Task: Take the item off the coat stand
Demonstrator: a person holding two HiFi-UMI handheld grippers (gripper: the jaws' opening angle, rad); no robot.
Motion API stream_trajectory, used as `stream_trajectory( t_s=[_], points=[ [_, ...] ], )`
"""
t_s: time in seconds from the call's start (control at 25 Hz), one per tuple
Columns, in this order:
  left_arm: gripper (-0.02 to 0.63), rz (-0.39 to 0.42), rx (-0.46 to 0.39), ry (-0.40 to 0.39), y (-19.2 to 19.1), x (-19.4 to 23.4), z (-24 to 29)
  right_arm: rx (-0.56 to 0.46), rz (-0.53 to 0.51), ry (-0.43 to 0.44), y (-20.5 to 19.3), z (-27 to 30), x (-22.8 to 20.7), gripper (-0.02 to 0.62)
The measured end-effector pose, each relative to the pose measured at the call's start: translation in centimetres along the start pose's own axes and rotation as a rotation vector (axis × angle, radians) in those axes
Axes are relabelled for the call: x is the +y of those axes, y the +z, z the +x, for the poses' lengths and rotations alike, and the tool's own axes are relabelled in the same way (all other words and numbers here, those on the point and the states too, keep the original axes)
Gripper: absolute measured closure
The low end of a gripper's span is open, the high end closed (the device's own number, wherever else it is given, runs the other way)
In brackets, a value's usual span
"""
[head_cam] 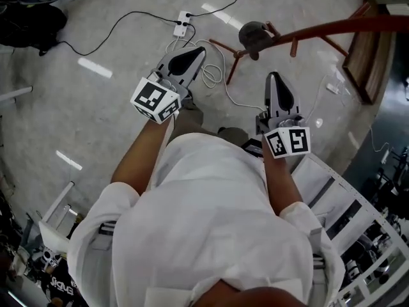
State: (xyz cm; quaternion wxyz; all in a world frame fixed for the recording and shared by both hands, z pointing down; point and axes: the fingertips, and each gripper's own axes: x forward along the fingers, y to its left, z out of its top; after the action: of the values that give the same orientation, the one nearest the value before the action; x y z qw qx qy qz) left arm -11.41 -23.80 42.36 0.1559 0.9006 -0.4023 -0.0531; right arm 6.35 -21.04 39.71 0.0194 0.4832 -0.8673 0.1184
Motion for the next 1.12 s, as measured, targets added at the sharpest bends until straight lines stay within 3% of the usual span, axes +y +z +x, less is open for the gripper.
stream_trajectory(
  t_s=[0.24,0.36,0.44,0.48,0.68,1.12],
  points=[
    [0.592,0.003,0.062,-0.118,-2.2,2.8,5.5,0.054,-0.039,0.041,-1.7,2.7,-0.2,0.569],
    [0.587,-0.011,0.099,-0.129,-4.1,3.4,7.9,0.081,-0.05,0.088,-2.6,3.5,-1.1,0.569],
    [0.526,-0.013,0.134,-0.142,-6.0,4.4,9.5,0.104,-0.043,0.128,-4.0,4.5,-1.7,0.569],
    [0.488,-0.005,0.154,-0.156,-7.0,4.8,10.3,0.119,-0.042,0.152,-4.8,5.1,-1.9,0.569],
    [0.475,0.036,0.251,-0.219,-12.4,5.7,14.5,0.193,-0.019,0.289,-8.0,7.2,-3.5,0.569],
    [0.431,0.197,0.434,-0.437,-22.7,7.2,22.7,0.322,0.013,0.449,-11.9,8.2,-3.3,0.569]
  ],
)
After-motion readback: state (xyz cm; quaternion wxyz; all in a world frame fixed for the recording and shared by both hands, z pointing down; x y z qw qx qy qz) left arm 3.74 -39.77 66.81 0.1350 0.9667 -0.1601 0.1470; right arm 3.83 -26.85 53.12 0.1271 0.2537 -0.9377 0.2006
